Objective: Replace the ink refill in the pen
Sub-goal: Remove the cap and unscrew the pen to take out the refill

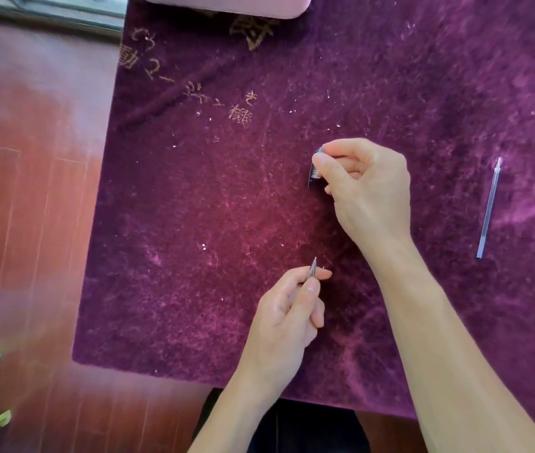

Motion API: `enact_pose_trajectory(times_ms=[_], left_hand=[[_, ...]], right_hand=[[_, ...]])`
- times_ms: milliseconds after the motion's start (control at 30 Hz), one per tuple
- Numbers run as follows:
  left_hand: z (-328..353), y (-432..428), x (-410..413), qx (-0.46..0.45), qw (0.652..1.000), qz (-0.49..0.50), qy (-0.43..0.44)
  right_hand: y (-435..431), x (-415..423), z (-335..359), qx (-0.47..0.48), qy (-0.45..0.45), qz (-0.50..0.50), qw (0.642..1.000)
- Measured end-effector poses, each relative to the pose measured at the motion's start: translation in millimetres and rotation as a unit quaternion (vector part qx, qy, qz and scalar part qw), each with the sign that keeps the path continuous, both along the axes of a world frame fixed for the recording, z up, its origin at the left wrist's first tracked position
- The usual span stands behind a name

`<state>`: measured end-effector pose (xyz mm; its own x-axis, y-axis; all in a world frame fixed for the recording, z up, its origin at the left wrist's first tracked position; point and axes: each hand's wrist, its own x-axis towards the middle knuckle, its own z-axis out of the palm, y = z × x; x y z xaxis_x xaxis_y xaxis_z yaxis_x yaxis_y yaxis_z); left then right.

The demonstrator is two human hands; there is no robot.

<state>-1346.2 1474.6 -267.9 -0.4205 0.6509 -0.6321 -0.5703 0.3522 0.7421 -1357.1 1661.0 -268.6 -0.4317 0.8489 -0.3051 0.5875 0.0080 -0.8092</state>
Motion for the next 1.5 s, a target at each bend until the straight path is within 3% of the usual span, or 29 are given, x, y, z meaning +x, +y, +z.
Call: enact_pose_trajectory(times_ms=[467, 933, 1100, 1333, 1500], left_hand=[[-5.2, -2.5, -1.8, 0.007, 1.000, 0.005, -0.010], [-7.0, -3.8, 0.6, 0.008, 1.000, -0.007, 0.011], [-4.7, -3.8, 1.0, 0.006, 1.000, -0.016, 0.022], [-4.3, -5.5, 2.2, 0.006, 0.999, -0.015, 0.033], [-3.6, -4.1, 2.8, 0.017, 0.999, -0.020, 0.046]], right_hand=[[-8.5, 3.5, -1.1, 0.044, -0.043, 0.012, 0.998], [-3.3, 17.2, 7.0, 0.029, 0.018, -0.023, 0.999], [-27.6, 62.6, 19.0, -0.045, 0.059, -0.051, 0.996], [-71.0, 106.8, 9.2, -0.181, 0.029, -0.013, 0.983], [-76.2, 106.9, 9.2, -0.213, 0.057, -0.012, 0.975]])
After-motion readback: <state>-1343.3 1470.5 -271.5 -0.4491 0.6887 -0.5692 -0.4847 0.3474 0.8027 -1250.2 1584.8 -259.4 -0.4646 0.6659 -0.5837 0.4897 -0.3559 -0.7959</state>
